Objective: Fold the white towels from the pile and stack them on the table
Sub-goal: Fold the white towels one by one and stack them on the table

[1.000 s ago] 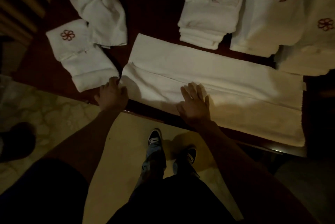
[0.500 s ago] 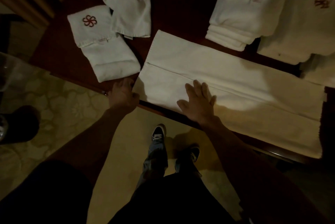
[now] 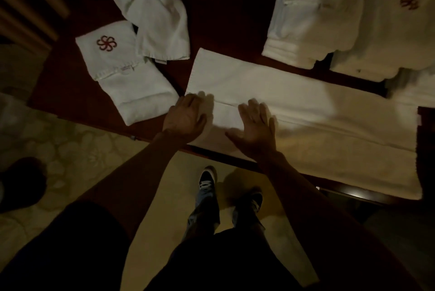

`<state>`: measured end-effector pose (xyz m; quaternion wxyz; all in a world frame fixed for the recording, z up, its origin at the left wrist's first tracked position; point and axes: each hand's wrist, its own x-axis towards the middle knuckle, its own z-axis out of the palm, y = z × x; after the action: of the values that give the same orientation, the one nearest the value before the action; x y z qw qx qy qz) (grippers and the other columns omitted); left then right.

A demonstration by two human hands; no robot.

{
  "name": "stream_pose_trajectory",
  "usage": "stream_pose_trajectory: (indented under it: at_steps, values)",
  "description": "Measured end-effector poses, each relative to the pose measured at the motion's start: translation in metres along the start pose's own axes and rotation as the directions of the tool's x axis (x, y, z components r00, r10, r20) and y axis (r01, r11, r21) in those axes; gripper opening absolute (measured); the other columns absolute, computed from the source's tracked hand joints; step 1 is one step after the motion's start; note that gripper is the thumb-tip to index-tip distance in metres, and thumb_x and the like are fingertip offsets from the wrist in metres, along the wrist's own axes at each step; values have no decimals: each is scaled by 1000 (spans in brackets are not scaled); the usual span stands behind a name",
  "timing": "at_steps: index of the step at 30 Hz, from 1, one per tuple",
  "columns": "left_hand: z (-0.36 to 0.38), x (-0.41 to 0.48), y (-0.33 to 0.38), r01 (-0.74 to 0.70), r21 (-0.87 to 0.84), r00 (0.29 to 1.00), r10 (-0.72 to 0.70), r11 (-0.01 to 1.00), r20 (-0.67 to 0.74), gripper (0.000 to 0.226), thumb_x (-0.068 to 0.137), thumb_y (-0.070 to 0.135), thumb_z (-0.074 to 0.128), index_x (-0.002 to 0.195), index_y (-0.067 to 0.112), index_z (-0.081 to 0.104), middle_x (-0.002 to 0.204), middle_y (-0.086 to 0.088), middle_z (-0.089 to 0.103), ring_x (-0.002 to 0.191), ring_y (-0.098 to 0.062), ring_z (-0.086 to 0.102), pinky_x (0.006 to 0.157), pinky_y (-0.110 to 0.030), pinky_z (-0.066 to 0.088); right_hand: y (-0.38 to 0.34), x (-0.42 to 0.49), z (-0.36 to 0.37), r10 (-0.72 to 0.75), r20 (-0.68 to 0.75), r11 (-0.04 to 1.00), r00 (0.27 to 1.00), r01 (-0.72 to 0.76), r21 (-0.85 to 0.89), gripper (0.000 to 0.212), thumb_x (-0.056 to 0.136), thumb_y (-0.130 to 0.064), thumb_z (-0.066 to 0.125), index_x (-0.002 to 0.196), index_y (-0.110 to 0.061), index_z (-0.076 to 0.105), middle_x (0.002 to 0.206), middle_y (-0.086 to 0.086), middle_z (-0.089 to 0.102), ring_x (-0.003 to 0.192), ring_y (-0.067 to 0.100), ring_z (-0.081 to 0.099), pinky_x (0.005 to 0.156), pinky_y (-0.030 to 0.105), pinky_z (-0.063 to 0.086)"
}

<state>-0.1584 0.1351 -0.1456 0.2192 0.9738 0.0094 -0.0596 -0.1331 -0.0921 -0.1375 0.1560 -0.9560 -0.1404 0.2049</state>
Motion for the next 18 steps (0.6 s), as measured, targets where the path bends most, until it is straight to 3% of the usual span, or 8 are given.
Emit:
stream_pose_trajectory:
  at_steps: [3,6,9,13,16,18]
  values:
    - [-15,25,-5,13,-35,998,-15,999,-59,52,86,35,54,126,2,57,123,-20,57,107,-40,57,79,-49,55,-13,20,-12,47,-46,998,998,-45,38,84,92,-66,51,159,-26,19,168,-1,4,154,26,-4,121,56,12]
    - [-24,55,-14,6,-38,998,-9,999,-70,50,86,31,59,125,0,57,122,-22,58,110,-41,56,86,-49,53,-21,46,-20,78,-68,995,995,-73,61,83,92,-62,54,158,-25,20,168,-1,8,154,25,1,120,57,20]
    - [-32,88,-24,-5,-18,997,4,1000,-74,52,87,29,62,129,0,56,128,-23,57,117,-42,53,97,-48,48,-26,74,-29,58,-74,996,996,-52,72,82,93,-61,54,158,-24,21,168,-1,10,154,25,4,119,57,23]
    - [-33,126,-31,-30,-16,999,29,999,-34,58,89,23,65,139,-3,49,131,-27,55,123,-45,48,96,-53,48,-31,109,-35,53,-86,997,995,-48,64,80,93,-61,47,157,-21,24,167,3,14,154,27,8,119,54,24]
    - [-34,146,-33,1,-33,1000,-1,999,4,65,91,23,65,147,3,40,137,-24,51,129,-42,43,96,-53,47,-34,126,-37,-14,-164,998,986,22,51,74,91,-55,49,148,-9,43,159,15,33,148,35,27,112,58,36]
    - [-33,158,-37,29,-27,999,-29,999,20,66,93,25,62,151,9,35,142,-20,48,131,-39,41,96,-54,46,-29,137,-32,-113,-351,993,929,120,-3,49,91,-33,66,123,4,63,139,24,55,134,42,48,102,57,47]
